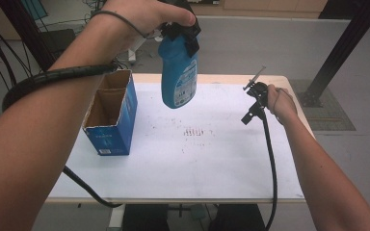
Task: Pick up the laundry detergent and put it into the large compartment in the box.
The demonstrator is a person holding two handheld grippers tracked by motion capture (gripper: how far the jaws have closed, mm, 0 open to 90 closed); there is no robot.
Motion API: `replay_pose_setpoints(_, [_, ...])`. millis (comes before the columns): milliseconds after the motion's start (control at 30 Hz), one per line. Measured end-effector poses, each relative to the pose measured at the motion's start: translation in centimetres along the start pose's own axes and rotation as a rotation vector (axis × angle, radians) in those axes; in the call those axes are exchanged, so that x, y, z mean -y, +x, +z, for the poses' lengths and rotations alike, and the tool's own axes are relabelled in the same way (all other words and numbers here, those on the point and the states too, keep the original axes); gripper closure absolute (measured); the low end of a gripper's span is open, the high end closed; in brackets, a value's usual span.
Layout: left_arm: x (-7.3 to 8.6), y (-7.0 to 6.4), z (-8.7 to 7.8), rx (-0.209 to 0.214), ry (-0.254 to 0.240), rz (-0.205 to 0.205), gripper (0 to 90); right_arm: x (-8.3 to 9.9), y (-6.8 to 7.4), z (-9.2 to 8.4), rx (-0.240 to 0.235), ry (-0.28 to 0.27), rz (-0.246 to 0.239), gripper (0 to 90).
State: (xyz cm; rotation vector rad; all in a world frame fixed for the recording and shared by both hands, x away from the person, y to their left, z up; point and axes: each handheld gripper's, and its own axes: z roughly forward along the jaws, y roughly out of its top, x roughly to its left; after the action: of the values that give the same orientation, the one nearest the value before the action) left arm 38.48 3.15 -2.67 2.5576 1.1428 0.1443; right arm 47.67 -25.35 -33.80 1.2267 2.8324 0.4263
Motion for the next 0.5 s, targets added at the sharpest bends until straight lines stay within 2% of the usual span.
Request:
replay_pose_setpoints(133, [0.1,0.8,-0.1,-0.004,-0.008,-0.045,37.7,0.2,-0.3,0.0,-0.004,-0.007,0.009,8.2])
replay_pose_setpoints(267, [0.3,1.7,-0.1,-0.028,-0.007,-0.085,37.6,0.2,-0.2,-0.1,-0.006,-0.007,0.010,8.2])
replay_pose_setpoints(500, [0.9,4.3,-0.6,-0.055,-0.015,-0.166,37.6,0.1,-0.1,0.1,-0.010,-0.010,0.006,8.2])
